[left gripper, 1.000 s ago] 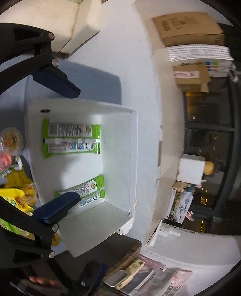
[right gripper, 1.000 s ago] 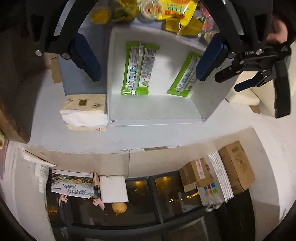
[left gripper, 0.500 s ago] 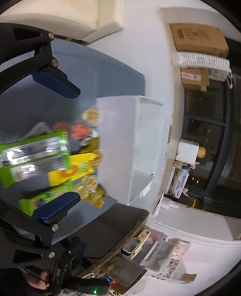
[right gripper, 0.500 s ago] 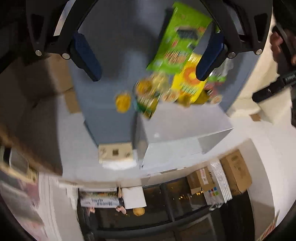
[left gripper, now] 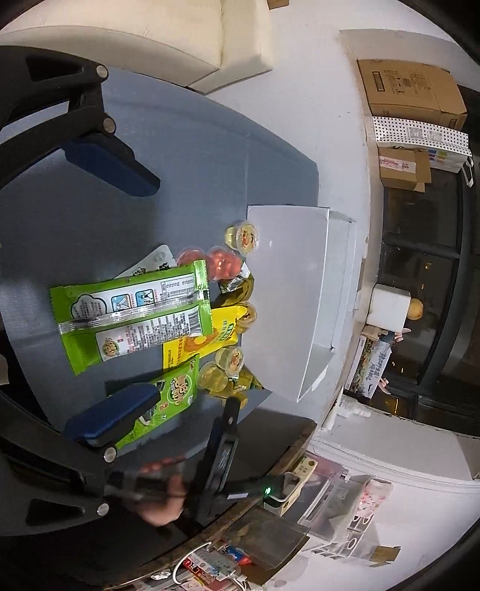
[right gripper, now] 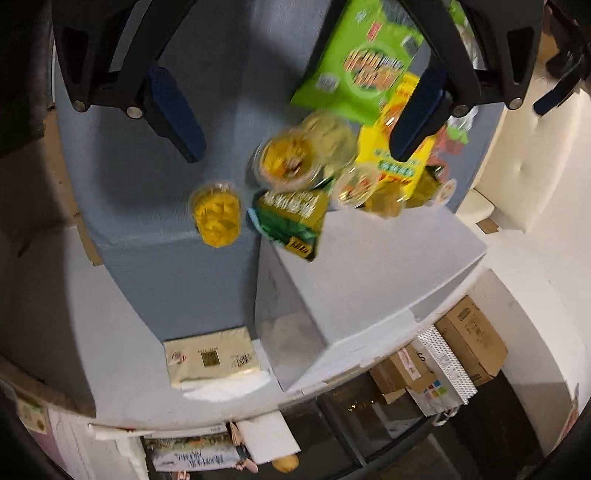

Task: Organize snacks
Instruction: 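Grasp a cartoon-lid jelly cup with the right tool while the left tool grasps another jelly cup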

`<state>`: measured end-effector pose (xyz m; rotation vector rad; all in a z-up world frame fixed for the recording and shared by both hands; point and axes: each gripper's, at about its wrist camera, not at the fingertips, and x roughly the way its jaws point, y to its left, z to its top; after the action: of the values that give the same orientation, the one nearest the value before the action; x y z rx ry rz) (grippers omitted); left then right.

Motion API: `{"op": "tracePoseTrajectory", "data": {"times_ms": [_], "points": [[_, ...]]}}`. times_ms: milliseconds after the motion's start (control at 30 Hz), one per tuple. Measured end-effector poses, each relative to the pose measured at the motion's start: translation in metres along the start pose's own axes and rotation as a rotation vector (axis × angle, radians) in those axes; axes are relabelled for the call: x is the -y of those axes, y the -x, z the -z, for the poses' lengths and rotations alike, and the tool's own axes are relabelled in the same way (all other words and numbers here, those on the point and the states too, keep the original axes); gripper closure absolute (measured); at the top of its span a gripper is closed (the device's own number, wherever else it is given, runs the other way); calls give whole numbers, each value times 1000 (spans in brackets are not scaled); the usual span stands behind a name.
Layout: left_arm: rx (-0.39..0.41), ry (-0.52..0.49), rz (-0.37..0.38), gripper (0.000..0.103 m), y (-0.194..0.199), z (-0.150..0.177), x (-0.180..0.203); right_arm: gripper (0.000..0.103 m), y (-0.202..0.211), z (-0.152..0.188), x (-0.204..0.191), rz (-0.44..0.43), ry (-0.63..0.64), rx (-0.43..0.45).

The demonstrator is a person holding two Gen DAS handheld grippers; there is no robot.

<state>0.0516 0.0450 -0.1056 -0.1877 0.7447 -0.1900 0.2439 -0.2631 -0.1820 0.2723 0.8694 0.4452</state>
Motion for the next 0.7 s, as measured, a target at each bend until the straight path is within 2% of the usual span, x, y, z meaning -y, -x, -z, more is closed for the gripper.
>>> {"op": "tracePoseTrajectory", "data": {"times_ms": [33,67,167,267,400,567,700], "points": [[3,0,0,0,1,0,-1,29,-6,-2,3,-18,-17,-22],[2,0,0,0,1,0,-2,42,-13,-4,5,-39,-31,-45],[-9,7,-4,0,-4,-1,-5,43,-22,-3,9,-78,-48,-57],[-17,22,5,0,-7,0,-8,52,-23,-1,12,-123,-58,-46],[-27,35,-2,0,-12,-2,-14,52,-15,5,9,-125,-35,-26],[-29,58,-7,0,-21,-8,-24,52,8,10,-5,-77,33,4],[-47,49,-29,0,-44,-26,-38,52,35,16,-20,-57,78,37]]}}
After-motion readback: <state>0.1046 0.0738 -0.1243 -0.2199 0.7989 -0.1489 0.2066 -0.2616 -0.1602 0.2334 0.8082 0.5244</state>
